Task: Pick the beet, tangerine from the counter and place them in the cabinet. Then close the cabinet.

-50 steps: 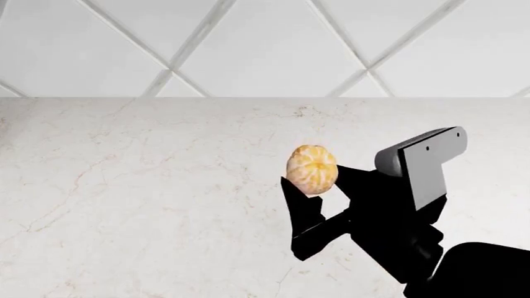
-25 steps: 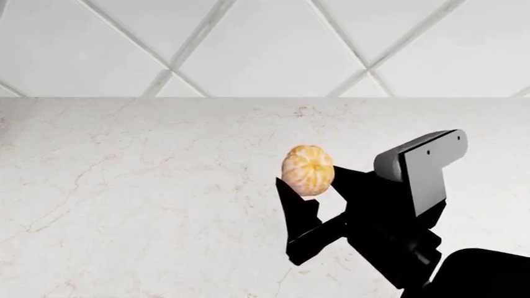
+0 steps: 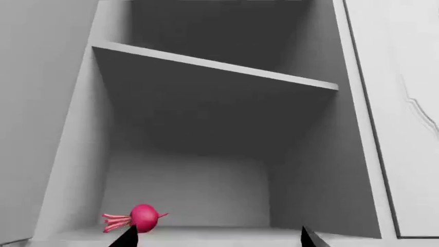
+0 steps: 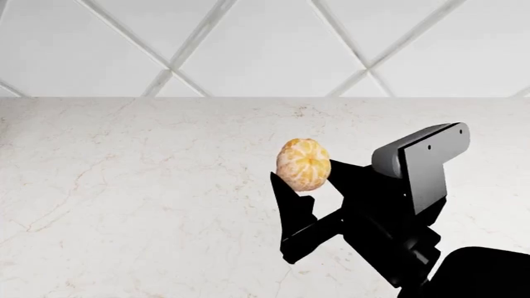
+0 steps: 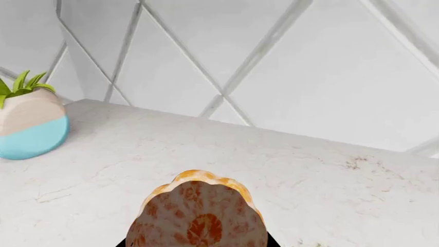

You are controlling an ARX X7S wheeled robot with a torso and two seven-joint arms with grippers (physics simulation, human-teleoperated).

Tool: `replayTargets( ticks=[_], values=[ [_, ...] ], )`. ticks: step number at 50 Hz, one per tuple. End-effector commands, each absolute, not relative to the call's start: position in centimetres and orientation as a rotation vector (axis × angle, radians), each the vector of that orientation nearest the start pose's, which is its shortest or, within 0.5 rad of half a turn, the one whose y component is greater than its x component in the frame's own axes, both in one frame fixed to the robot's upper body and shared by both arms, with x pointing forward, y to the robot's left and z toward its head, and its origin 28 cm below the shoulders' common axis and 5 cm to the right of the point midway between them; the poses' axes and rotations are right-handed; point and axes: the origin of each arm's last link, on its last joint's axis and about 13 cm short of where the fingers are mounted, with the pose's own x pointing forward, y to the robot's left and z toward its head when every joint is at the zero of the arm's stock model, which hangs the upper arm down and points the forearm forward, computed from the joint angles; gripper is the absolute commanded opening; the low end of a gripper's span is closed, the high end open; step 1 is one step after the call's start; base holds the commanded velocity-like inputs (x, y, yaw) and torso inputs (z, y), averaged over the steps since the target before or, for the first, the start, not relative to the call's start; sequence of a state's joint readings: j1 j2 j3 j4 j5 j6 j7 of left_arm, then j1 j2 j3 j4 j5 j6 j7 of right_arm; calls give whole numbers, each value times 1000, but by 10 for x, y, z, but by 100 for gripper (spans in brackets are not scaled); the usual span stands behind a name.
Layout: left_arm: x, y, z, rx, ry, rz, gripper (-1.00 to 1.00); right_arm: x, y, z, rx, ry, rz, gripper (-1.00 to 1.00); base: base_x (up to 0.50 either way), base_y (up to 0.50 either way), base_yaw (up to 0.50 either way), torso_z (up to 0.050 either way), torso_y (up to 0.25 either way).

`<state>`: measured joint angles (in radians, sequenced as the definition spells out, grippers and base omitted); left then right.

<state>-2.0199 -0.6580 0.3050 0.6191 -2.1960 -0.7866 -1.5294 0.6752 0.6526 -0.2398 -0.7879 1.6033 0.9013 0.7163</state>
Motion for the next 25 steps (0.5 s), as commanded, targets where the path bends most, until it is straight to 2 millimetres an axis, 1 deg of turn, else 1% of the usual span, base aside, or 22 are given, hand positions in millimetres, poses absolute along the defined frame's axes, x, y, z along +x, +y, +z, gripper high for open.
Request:
replayTargets(
  ticks=[1, 9, 12, 15, 21, 25],
  values=[
    [74, 209, 408, -76, -621, -263, 100, 182, -93, 232, 56, 71, 579, -100, 0, 0, 0, 0, 0],
    [77, 215, 396, -48, -585, -245, 100, 186, -92, 236, 56, 61, 571, -100, 0, 0, 0, 0, 0],
    [79, 217, 390, -44, -568, -237, 100, 188, -92, 240, 57, 48, 563, -100, 0, 0, 0, 0, 0],
    [84, 220, 381, -38, -544, -223, 100, 191, -91, 250, 65, 12, 550, -100, 0, 0, 0, 0, 0],
    [90, 226, 362, -41, -503, -203, 100, 193, -82, 287, 29, -144, 531, -100, 0, 0, 0, 0, 0],
    [91, 230, 355, -34, -492, -188, 100, 188, -72, 320, 23, -261, 534, -100, 0, 0, 0, 0, 0]
  ],
)
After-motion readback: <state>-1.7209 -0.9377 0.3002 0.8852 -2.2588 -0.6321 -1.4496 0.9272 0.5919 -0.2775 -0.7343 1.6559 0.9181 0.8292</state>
